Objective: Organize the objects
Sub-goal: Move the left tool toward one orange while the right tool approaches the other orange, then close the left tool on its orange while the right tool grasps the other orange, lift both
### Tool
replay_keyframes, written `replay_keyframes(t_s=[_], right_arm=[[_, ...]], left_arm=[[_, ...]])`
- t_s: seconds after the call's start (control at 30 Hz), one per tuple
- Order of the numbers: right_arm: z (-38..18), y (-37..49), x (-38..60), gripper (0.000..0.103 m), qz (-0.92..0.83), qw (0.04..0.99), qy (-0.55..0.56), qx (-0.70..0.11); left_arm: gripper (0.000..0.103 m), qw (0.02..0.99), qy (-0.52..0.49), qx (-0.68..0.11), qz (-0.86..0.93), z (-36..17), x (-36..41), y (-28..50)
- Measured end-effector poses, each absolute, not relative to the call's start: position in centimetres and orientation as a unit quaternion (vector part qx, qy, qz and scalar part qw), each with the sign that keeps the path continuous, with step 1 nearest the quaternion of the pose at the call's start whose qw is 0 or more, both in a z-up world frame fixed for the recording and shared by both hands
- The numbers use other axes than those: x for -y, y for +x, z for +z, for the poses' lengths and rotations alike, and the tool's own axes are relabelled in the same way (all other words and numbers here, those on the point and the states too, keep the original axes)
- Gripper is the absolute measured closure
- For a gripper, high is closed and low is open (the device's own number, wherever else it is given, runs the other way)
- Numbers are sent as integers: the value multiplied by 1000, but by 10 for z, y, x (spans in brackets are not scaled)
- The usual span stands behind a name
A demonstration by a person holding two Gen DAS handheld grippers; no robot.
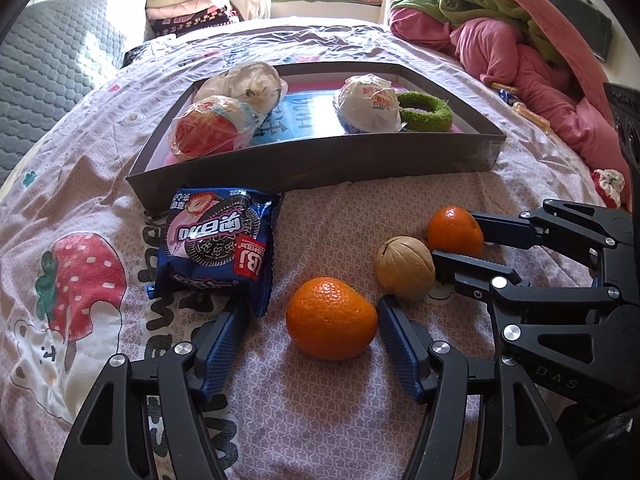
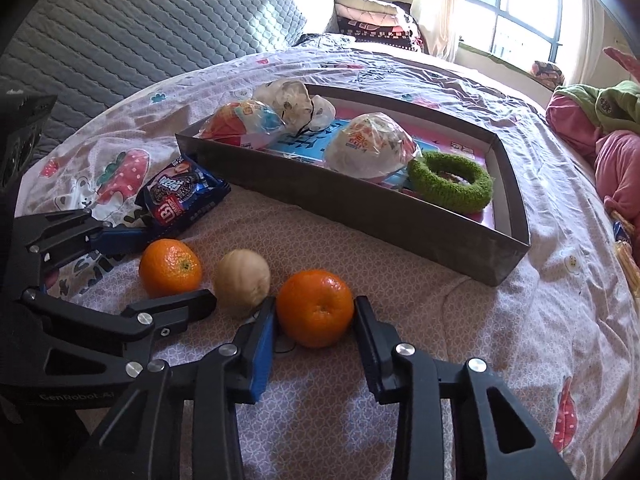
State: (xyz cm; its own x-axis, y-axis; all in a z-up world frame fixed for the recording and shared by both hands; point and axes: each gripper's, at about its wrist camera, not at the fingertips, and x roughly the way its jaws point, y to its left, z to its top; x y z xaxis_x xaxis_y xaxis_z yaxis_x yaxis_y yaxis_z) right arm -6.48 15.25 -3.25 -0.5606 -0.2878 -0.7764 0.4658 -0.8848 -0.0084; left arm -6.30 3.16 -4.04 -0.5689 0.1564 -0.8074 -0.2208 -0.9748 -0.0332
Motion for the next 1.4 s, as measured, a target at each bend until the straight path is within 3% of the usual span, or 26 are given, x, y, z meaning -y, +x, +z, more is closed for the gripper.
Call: replay_keyframes(t_s=[0.27, 0.37, 0.5, 1.4], right_arm=[[-32, -66, -159, 66, -877, 217, 420, -87], [-31, -67, -162, 66, -877, 217, 421, -79], [-30, -67, -164, 66, -878, 215, 420, -75], [-18, -71, -179, 66, -889, 201, 410, -35]], left_arm=[[45, 104, -451, -38, 886, -41, -36, -64], [56, 105, -450, -37, 886, -40, -37, -63], [62, 108, -451, -35, 885, -38, -39, -63], [63, 143, -427, 8, 893, -6, -16, -42]])
